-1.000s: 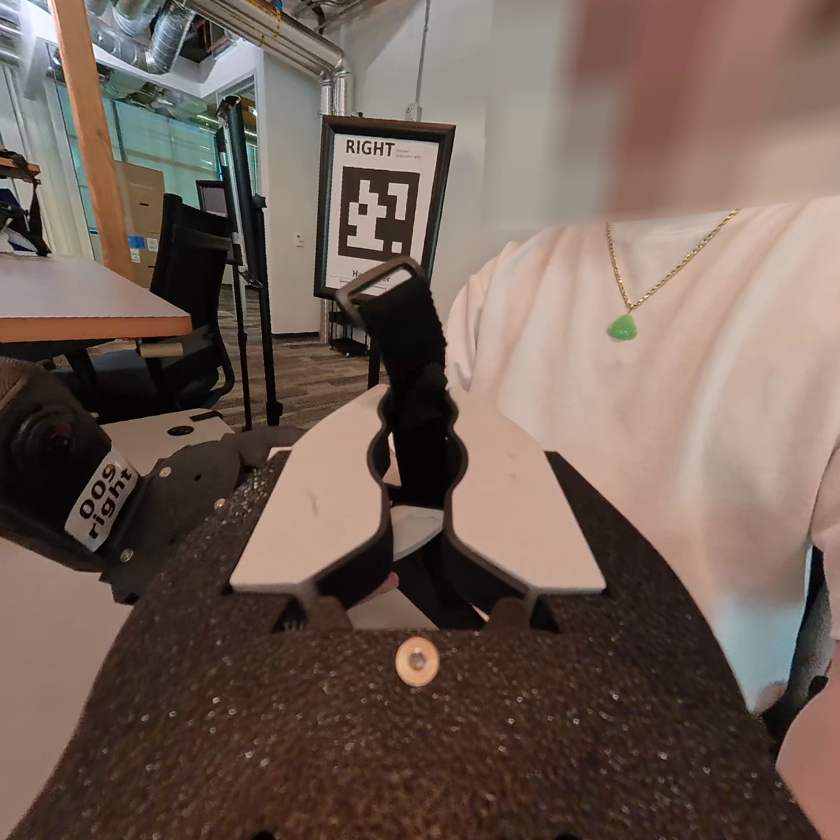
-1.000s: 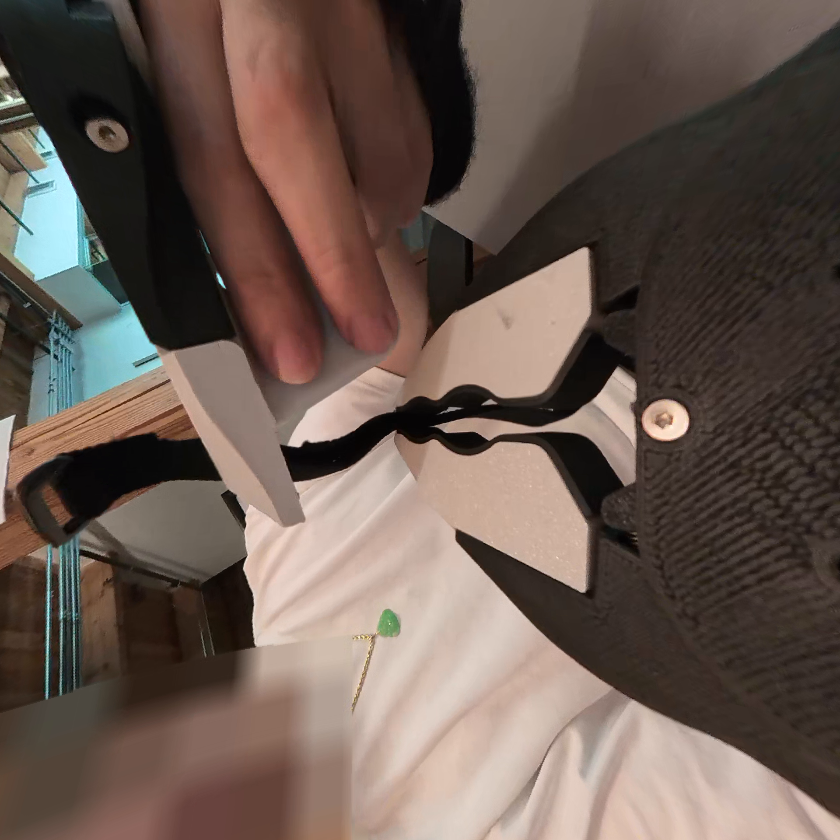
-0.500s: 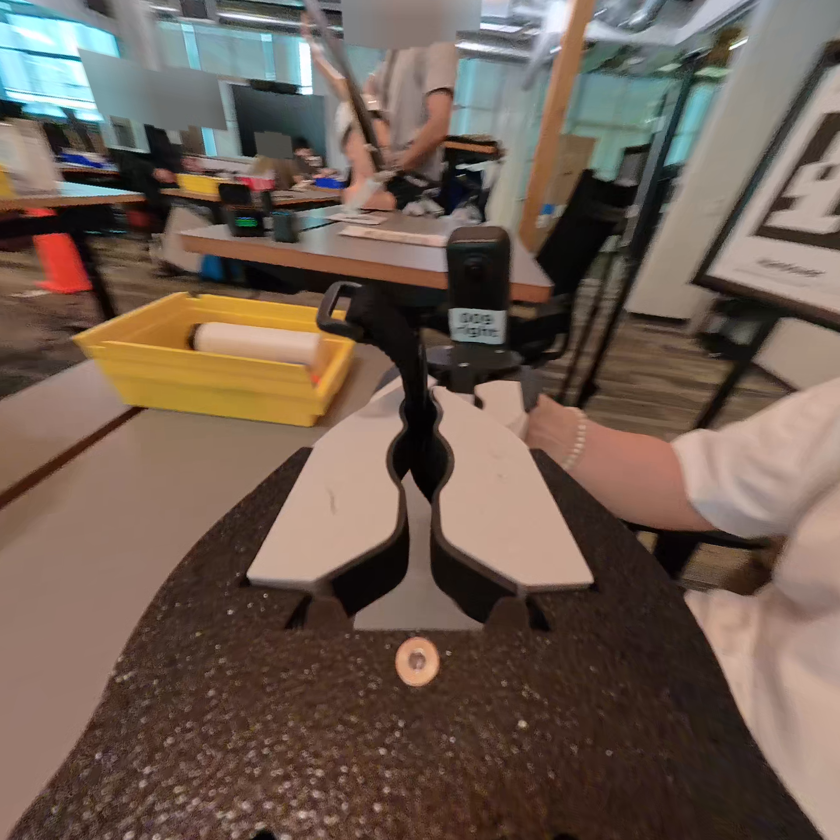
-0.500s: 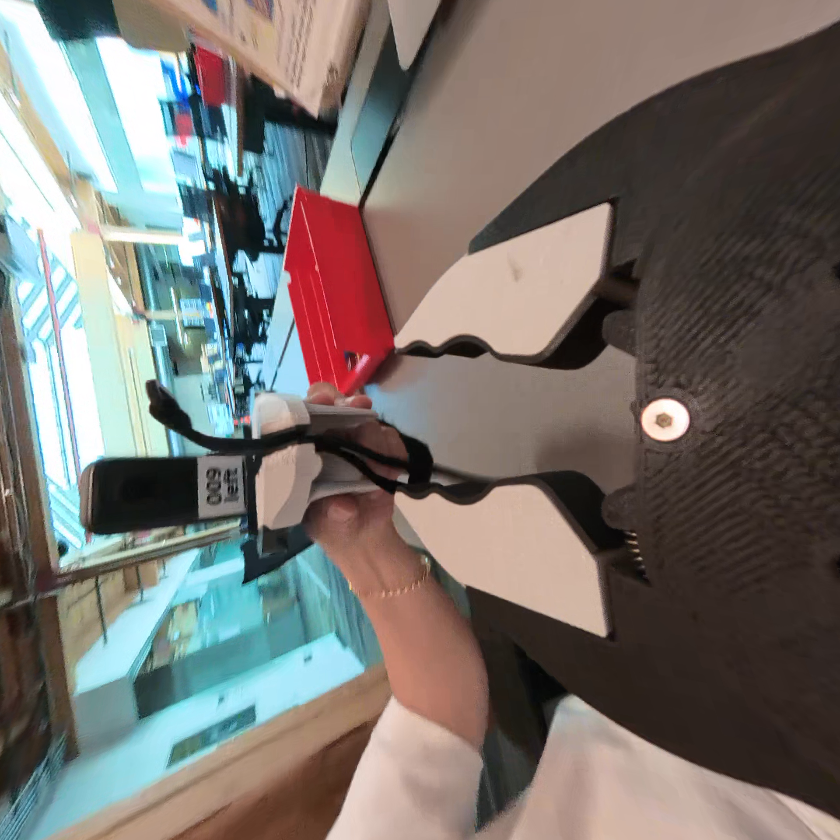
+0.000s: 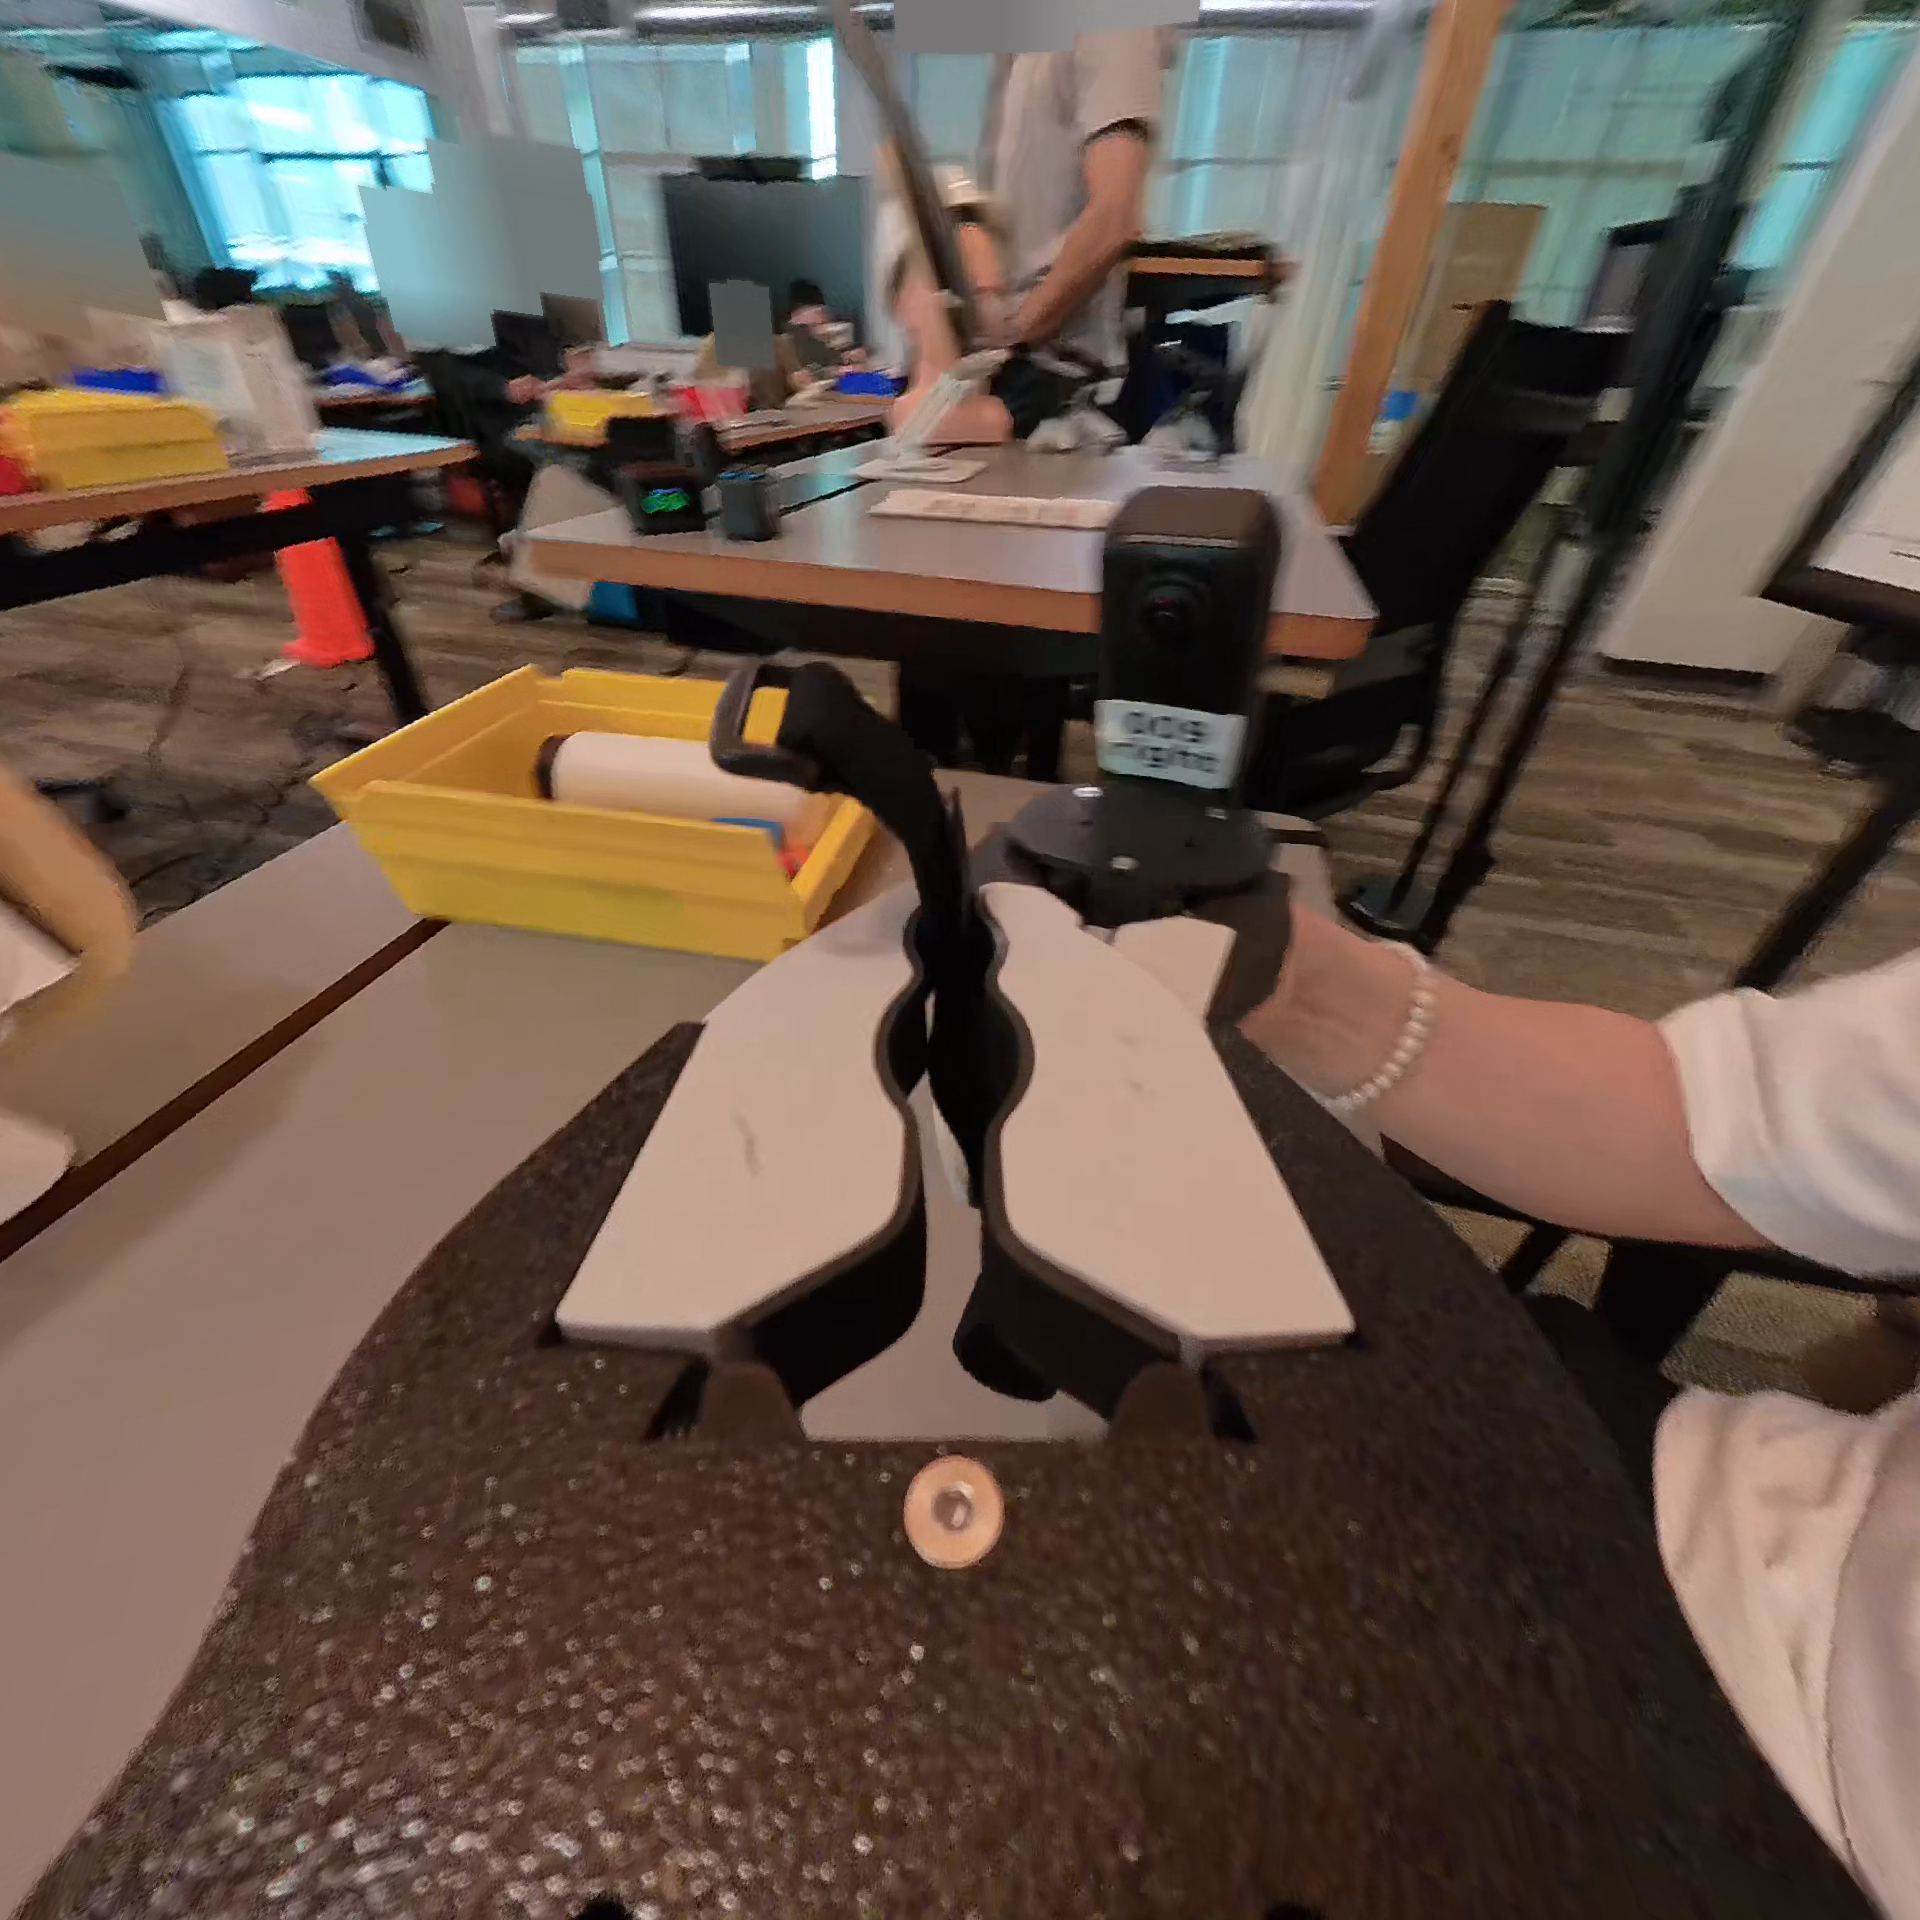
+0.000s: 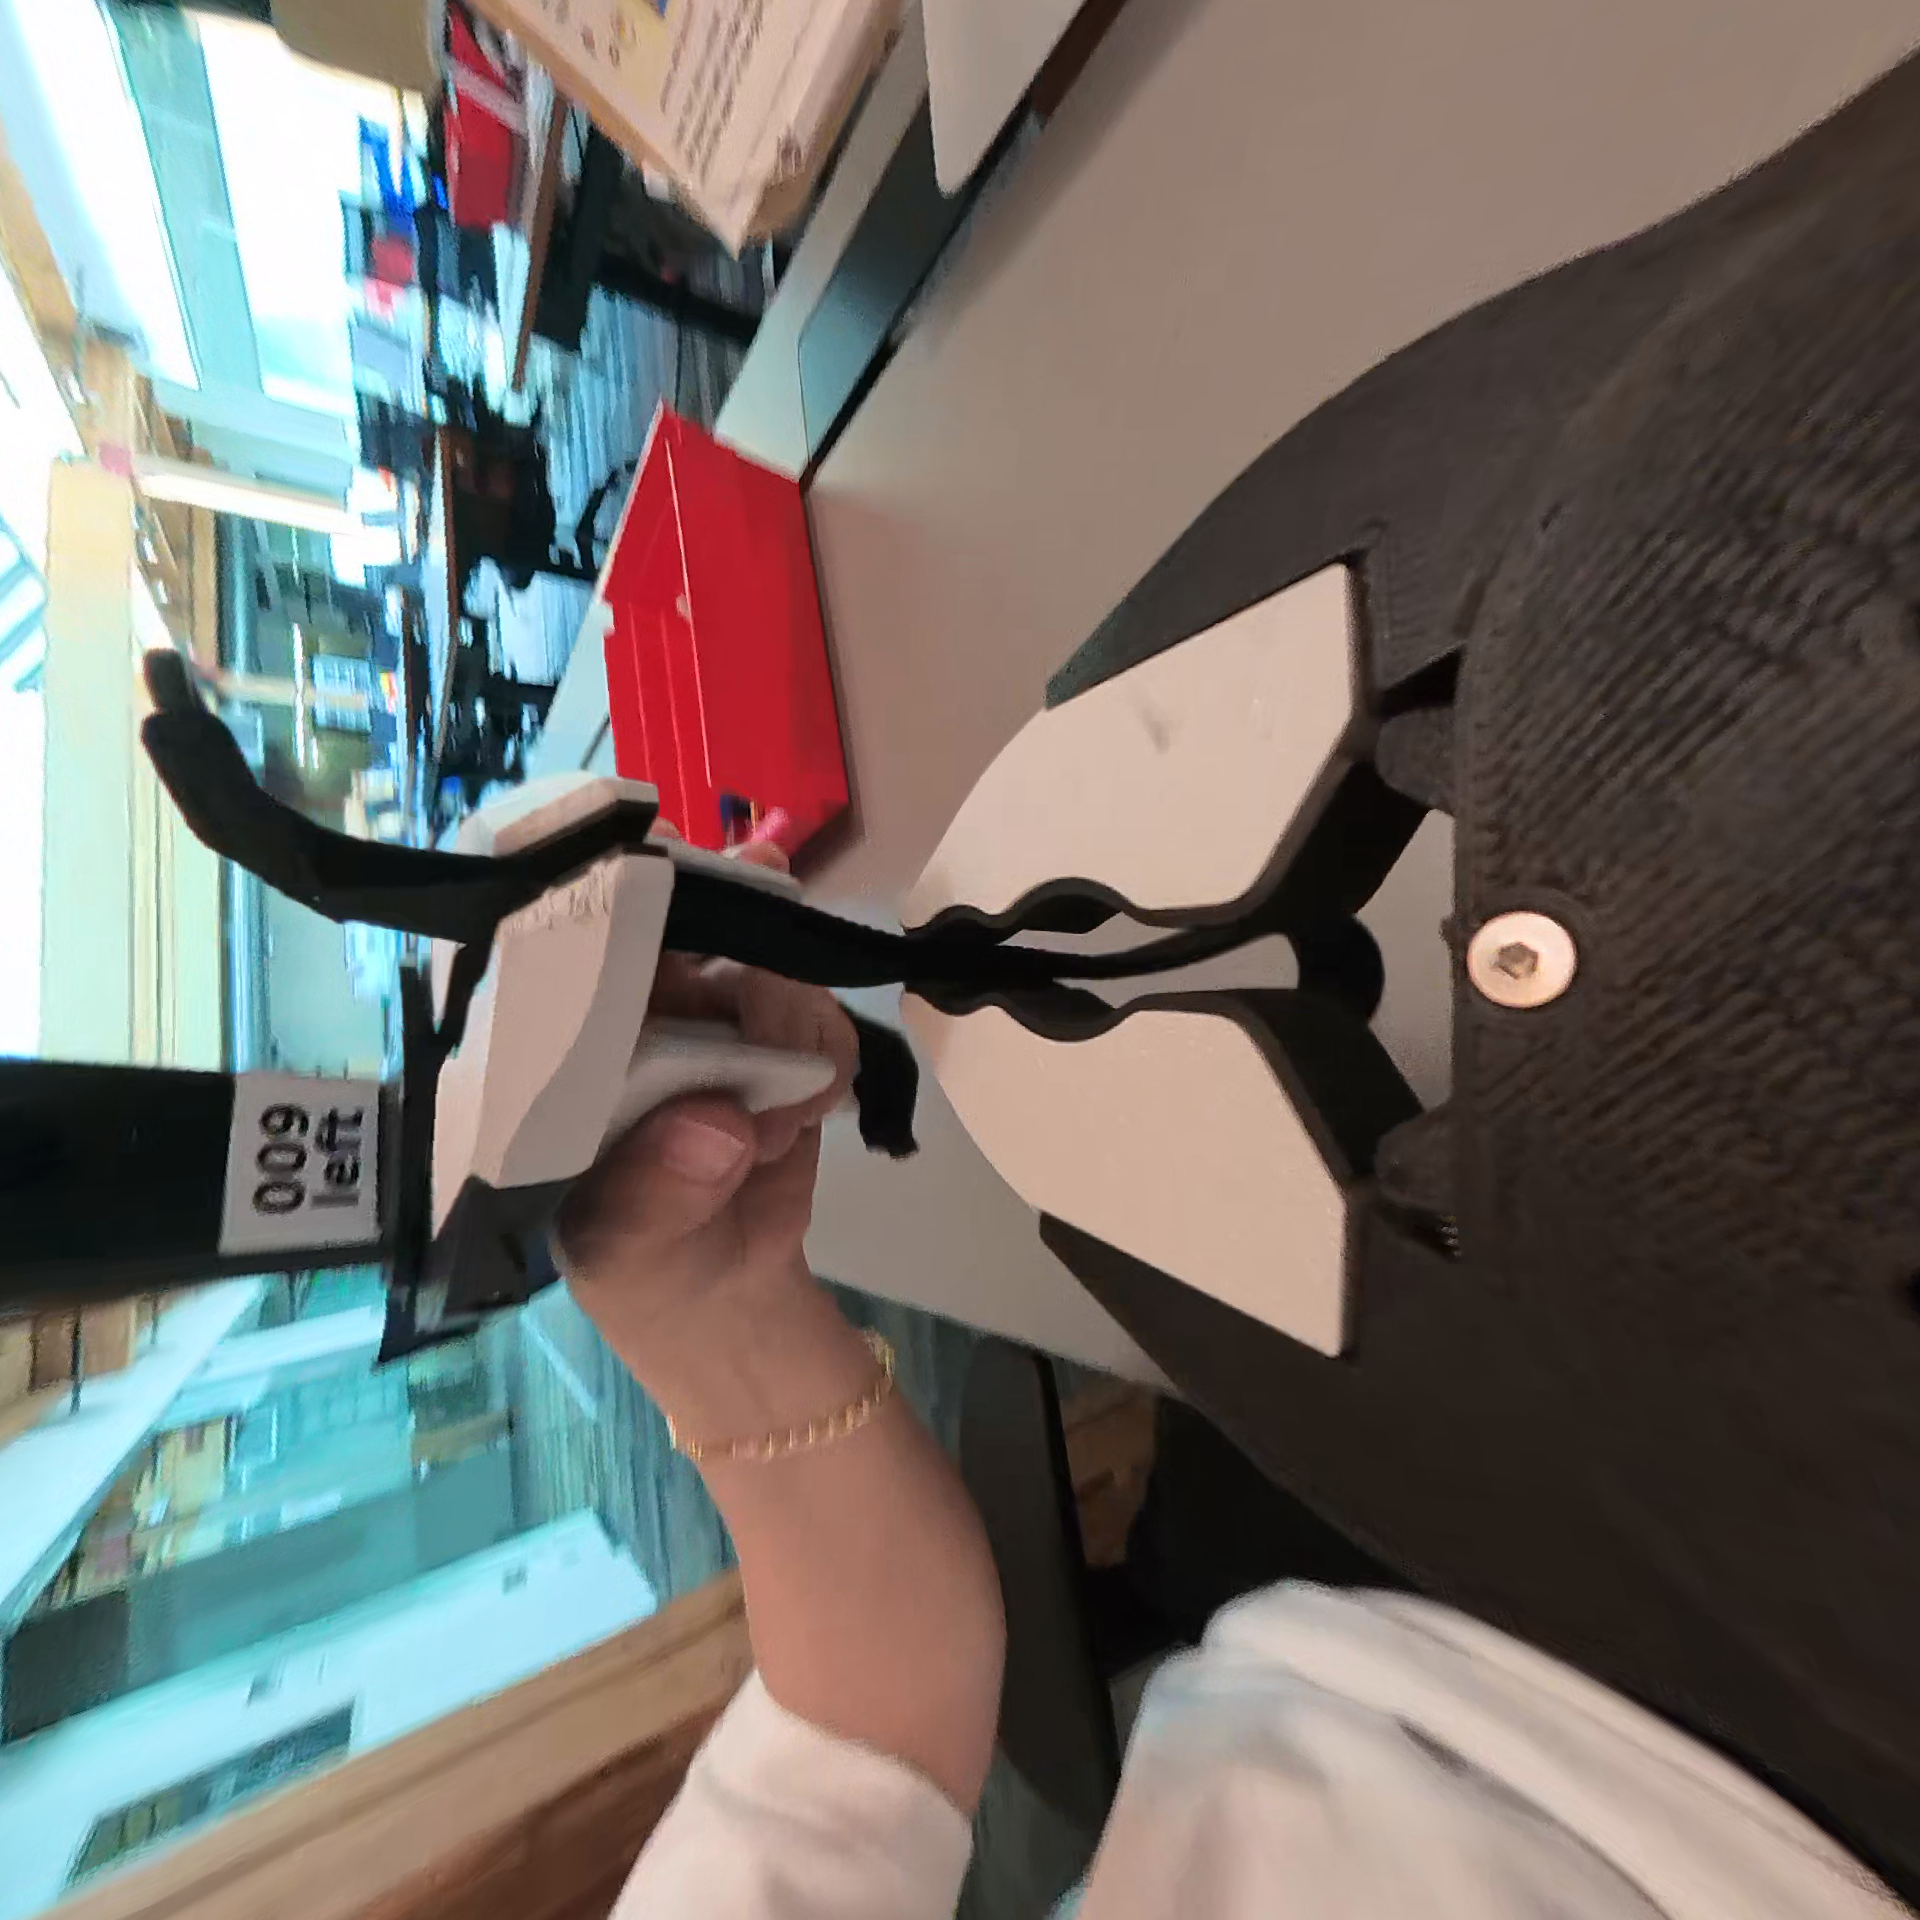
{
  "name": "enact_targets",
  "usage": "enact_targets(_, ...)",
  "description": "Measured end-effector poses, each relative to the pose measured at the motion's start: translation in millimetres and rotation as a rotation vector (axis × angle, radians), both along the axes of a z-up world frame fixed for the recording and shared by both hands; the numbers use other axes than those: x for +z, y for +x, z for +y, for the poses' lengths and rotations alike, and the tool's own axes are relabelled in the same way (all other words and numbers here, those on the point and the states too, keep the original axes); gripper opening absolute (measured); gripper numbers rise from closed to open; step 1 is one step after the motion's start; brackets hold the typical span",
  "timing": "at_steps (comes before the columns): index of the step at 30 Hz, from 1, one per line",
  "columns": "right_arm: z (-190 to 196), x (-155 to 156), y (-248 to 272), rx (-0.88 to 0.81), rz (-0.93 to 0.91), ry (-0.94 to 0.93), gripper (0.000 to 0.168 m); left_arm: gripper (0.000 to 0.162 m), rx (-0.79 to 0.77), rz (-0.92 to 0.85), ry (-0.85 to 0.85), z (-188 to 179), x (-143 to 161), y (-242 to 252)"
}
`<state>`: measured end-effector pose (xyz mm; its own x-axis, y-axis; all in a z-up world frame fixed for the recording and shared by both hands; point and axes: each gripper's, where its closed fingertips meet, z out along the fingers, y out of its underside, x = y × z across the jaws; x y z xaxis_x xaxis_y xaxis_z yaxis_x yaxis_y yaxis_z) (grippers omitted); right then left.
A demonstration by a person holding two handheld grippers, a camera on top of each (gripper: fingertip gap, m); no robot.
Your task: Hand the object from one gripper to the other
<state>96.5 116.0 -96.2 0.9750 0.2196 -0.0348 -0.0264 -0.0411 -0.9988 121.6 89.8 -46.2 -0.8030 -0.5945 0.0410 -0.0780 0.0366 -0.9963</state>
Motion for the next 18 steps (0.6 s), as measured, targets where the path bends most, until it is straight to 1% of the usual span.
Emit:
enact_targets(1,-3.6,1.9,-6.2,0.059,0.028,0.006,0.005,0.011,-0.052,-0.019,-0.006,-3.0,2.0,-6.8)
enact_targets(3,-15.2,12.0,-21.5,0.215,0.134,0.059,0.005,0.033,-0.194,-0.048,-0.018,-9.8,5.7,-25.6)
enact_targets(4,-23.7,20.7,-30.9,0.321,0.202,0.101,0.005,0.038,-0.27,-0.045,-0.018,-12.1,5.7,-35.6)
enact_targets(6,-35.4,34.4,-38.2,0.435,0.291,0.173,0.005,0.045,-0.376,-0.019,-0.025,-14.1,4.0,-48.3)
enact_targets(9,-45.9,32.2,-56.6,0.597,0.323,0.149,0.005,0.046,-0.5,0.015,-0.084,-16.8,3.3,-59.3)
enact_targets(12,-52.9,32.0,-76.1,0.729,0.309,0.16,0.005,0.045,-0.613,0.048,-0.214,-17.5,9.6,-65.5)
enact_targets(15,-49.0,28.2,-83.9,0.763,0.323,0.137,0.005,0.046,-0.745,0.076,-0.324,-17.2,17.6,-77.1)
enact_targets(17,-46.9,24.6,-85.6,0.777,0.337,0.123,0.005,0.044,-0.781,0.082,-0.316,-20.9,14.6,-81.3)
enact_targets(18,-45.9,24.1,-85.4,0.779,0.348,0.122,0.005,0.041,-0.784,0.083,-0.293,-23.5,11.1,-81.9)
